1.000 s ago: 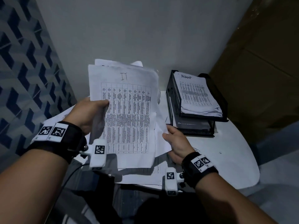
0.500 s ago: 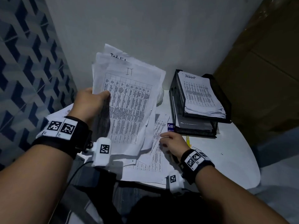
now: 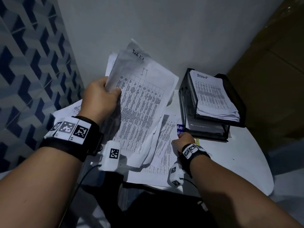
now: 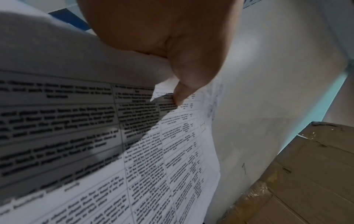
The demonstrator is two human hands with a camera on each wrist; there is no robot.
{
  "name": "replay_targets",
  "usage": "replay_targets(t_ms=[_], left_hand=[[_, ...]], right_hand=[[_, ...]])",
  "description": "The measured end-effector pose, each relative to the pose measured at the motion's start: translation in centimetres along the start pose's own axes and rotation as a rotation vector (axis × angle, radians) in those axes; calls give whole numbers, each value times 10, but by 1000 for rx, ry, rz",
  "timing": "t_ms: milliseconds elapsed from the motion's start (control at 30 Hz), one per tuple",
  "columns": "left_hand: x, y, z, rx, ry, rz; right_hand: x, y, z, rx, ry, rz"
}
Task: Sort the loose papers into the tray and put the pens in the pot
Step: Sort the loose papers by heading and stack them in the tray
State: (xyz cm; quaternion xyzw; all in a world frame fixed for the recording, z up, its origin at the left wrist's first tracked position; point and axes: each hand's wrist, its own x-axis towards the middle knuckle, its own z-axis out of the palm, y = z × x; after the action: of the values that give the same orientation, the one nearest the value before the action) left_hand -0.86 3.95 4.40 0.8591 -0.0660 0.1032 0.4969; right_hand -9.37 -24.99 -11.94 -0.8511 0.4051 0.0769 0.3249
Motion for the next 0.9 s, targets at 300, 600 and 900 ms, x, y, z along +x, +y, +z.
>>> replay_targets(t_ms=[300, 600, 900], left_hand=[[3, -1, -7, -29, -51, -45], [-2, 2, 1, 79, -148, -60], [-4, -7, 2, 104, -81, -105]], right_hand=[[5, -5, -9, -97, 74, -124], [-10, 19, -87, 258, 371, -306], [-34, 12, -144, 962, 303, -337]])
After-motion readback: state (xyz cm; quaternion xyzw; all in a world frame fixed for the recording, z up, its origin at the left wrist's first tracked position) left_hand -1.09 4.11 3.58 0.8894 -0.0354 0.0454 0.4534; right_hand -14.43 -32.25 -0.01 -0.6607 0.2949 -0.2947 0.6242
